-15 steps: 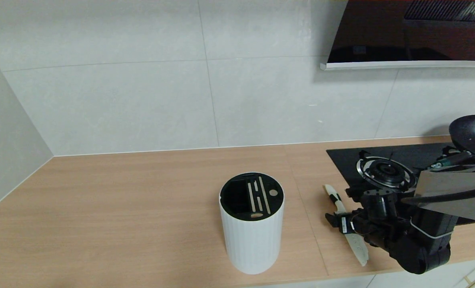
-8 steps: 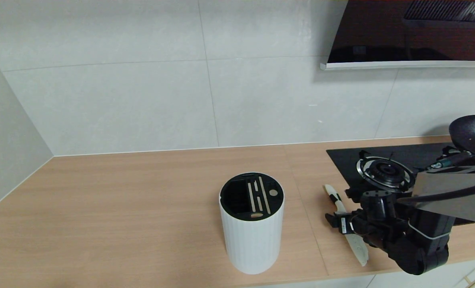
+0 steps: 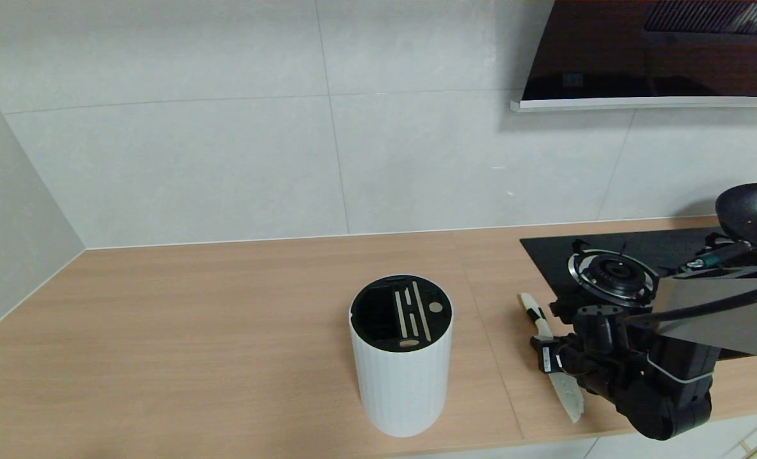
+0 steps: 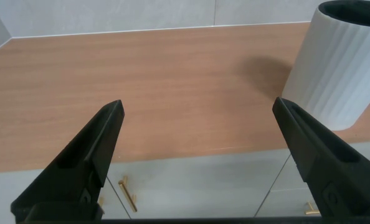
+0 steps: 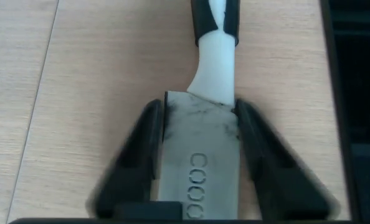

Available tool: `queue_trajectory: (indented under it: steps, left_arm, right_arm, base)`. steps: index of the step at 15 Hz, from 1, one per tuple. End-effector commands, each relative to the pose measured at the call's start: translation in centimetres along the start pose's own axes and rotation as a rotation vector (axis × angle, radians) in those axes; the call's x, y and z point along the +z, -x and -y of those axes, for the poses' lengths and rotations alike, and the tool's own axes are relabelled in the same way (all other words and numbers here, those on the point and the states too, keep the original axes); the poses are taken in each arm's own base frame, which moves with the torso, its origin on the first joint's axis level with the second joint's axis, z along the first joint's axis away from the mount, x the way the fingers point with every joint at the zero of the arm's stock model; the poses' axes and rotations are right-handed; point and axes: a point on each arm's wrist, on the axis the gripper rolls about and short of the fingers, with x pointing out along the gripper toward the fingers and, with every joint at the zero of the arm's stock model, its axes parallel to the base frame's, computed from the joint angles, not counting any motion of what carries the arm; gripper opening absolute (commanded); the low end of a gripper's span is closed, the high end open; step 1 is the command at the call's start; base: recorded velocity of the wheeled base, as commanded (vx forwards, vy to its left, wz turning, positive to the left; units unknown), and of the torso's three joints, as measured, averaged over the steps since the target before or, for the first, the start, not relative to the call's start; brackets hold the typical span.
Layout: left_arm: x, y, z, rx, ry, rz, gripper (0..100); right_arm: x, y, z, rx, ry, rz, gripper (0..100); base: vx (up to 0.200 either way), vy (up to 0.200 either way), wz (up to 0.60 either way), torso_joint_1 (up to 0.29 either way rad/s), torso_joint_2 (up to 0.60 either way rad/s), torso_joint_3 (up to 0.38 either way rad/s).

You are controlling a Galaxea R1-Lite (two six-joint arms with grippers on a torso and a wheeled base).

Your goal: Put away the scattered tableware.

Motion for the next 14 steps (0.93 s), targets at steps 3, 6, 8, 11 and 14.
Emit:
queue_trajectory:
  steps: [3, 6, 8, 11, 14]
  left_arm:
    - [0.0, 0.0, 0.0, 0.000, 0.000, 0.000, 100]
    - [0.0, 0.0, 0.0, 0.000, 0.000, 0.000, 100]
    - [0.0, 0.0, 0.0, 0.000, 0.000, 0.000, 100]
    - [0.0, 0.0, 0.0, 0.000, 0.000, 0.000, 100]
    - [0.0, 0.0, 0.0, 0.000, -0.009, 0.001, 100]
  right_arm:
    - [0.0, 0.0, 0.0, -0.001, -0.002, 0.002, 0]
    - [1.1, 0.7, 0.1, 0.000, -0.013, 0.034, 0]
    - [4.2, 2.8, 0.2, -0.015, -0.040, 0.122, 0]
    - [7.7, 7.0, 0.5, -0.008, -0.053, 0.178, 0]
    - [9.6, 9.2, 0.6, 0.002, -0.062, 0.239, 0]
  base:
    - [0.000, 0.000, 0.00, 0.000, 0.00, 0.000]
    - [0.000, 0.000, 0.00, 0.000, 0.00, 0.000]
    - [0.000, 0.000, 0.00, 0.000, 0.00, 0.000]
    - [0.000, 0.000, 0.00, 0.000, 0.00, 0.000]
    - [0.000, 0.000, 0.00, 0.000, 0.00, 0.000]
